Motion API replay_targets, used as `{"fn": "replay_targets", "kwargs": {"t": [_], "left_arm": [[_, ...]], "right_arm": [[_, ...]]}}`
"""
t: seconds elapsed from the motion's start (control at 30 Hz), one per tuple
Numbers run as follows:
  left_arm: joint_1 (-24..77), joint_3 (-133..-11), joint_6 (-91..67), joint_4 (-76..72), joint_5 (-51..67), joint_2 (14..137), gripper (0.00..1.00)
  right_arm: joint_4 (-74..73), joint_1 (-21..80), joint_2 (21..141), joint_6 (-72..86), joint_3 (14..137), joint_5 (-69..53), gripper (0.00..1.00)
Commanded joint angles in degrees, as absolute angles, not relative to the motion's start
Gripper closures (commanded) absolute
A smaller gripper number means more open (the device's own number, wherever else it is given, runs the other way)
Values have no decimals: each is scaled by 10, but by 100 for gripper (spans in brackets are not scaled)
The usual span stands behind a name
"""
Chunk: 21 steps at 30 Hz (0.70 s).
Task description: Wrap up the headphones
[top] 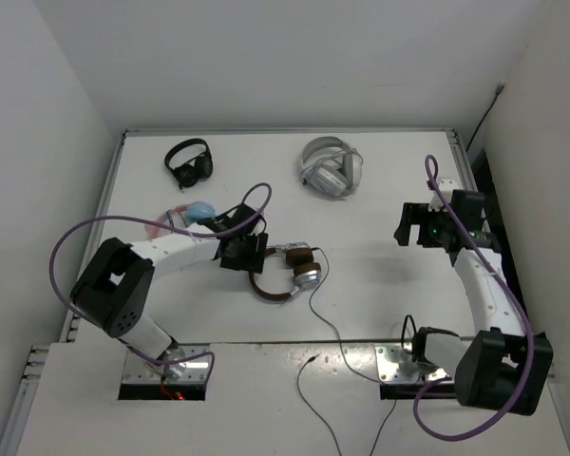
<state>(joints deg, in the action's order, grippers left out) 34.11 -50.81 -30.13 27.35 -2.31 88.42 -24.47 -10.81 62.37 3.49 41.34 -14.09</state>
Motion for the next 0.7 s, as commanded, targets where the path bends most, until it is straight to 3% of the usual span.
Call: {"fn": "replay_targets", "kwargs": {"t": [0.0, 0.17, 0.3, 0.47, 0.5, 0.6, 0.67], "left_arm": [[371, -533, -336, 279, -11, 895, 33], [389, -533, -349, 287, -10, 918, 37], [389, -563, -312, 287, -51, 957, 60], [384, -658, -233, 302, -77, 1013, 74], [384, -678, -216, 309, -76, 1037, 84], [384, -770, -142, 353, -71, 1102, 100], [373, -796, -102, 353, -83, 1112, 100]], "right_arm": [[-227, -119, 628, 45, 417, -146, 0], [-227, -141, 628, 45, 417, -165, 0], [-232, -156, 628, 45, 417, -178, 0], [-237, -166, 628, 45, 417, -184, 0], [-237, -166, 628, 45, 417, -184, 0], [-237, -166, 628, 45, 423, -189, 0], [-237, -161, 634, 45, 423, -189, 0]]}}
